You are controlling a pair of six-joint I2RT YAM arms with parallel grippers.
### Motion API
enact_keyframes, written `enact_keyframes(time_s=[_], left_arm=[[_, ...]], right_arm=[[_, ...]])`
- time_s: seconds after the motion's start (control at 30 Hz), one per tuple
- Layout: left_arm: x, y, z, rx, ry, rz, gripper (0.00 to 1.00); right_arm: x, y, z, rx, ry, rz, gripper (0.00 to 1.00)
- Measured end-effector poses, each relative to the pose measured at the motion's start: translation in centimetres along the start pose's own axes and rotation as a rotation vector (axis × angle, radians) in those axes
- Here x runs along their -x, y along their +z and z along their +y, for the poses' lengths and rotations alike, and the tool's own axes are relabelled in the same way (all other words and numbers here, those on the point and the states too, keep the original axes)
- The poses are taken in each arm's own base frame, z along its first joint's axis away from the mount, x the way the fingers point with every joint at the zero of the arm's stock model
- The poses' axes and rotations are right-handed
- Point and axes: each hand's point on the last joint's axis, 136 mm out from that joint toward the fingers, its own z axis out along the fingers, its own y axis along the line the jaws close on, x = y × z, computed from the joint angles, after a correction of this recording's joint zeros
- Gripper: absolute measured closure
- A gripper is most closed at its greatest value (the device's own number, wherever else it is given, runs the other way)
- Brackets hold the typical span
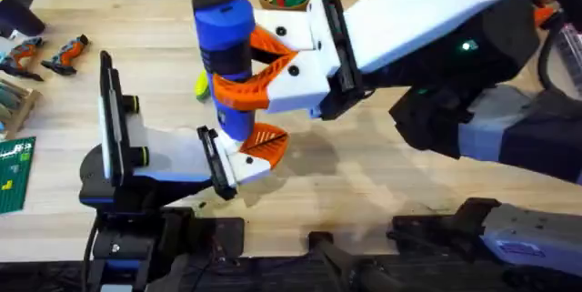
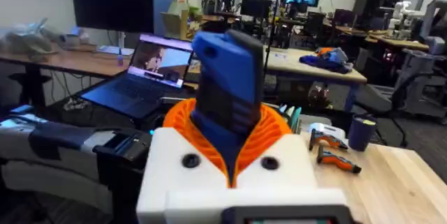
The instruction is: Pick up the gripper from the table and insert it into the empty holder that is missing its gripper. Then pick up a screw, insert it into the mounting hole, and use the screwdriver to tighten it. Finally, clean up the table by picking up the vegetable and placing it into the bucket.
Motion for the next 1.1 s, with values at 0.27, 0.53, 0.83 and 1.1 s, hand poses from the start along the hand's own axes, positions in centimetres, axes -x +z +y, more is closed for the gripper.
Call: enact_keyframes(time_s=[0.27, 0.53, 0.83, 1.1], left_arm=[[0.0, 0.0, 0.0, 0.0, 0.0, 0.0, 0.996], [0.0, 0.0, 0.0, 0.0, 0.0, 0.0, 0.996], [0.0, 0.0, 0.0, 0.0, 0.0, 0.0, 0.996], [0.0, 0.0, 0.0, 0.0, 0.0, 0.0, 0.996]], right_arm=[[-0.1, 0.0, 0.0, 0.0, -0.008, 0.002, 0.974], [-0.1, 0.0, 0.0, -0.001, -0.005, 0.003, 0.974], [0.4, 0.0, 0.1, 0.004, -0.032, -0.016, 0.974], [4.3, 2.0, -3.7, 0.006, 0.053, 0.107, 0.974]])
